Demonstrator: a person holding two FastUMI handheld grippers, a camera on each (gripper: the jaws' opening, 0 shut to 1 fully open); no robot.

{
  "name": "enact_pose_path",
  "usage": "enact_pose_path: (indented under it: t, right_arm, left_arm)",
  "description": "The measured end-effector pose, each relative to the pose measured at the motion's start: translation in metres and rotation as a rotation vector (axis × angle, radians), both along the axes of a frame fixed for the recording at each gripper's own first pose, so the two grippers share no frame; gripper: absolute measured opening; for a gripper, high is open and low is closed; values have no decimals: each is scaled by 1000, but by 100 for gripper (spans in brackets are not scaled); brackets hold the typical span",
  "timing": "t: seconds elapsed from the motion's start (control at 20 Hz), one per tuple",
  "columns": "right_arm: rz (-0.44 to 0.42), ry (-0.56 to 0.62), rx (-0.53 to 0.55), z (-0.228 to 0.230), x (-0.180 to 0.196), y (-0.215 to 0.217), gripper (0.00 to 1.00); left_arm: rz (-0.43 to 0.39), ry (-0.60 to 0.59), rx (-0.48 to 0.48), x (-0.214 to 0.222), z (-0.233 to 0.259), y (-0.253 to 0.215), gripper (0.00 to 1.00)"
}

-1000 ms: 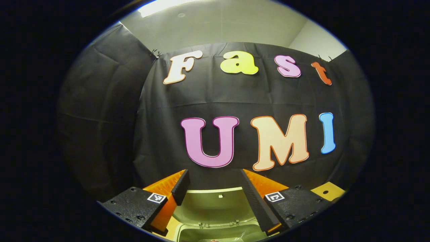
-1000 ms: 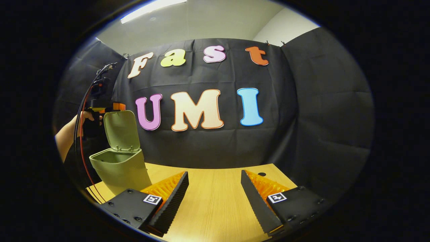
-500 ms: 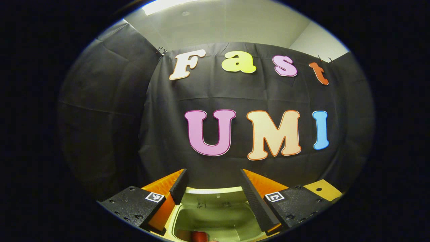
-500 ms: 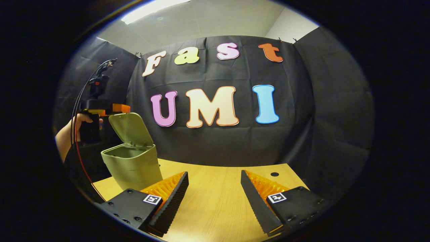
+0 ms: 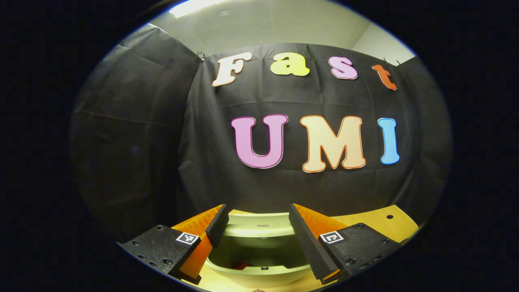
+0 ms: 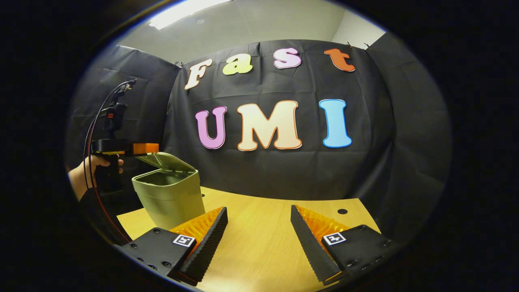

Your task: Press the lid of the desktop garbage bin to open it, pick up the crumpled paper on the desktop and throw it into the bin, then pick up the pop can on the desktop and drop it into the bin, and finally close the garbage bin lid.

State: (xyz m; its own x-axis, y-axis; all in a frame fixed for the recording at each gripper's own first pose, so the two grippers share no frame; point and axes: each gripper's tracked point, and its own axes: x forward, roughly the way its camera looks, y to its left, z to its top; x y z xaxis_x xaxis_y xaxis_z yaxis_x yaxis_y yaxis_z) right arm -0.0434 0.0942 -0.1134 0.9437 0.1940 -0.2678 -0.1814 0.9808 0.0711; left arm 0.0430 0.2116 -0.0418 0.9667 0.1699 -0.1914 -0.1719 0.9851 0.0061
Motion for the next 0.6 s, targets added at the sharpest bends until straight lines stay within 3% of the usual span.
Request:
enact_pose_path:
  t: [0.35,0.6]
  right_arm:
    - [32,29,7,-7,1,-7,99]
    - [45,46,18,-12,4,-6,98]
  left_arm:
    - [26,109,-21,-19,-53,-1,93]
    - [40,125,7,-21,-70,0,93]
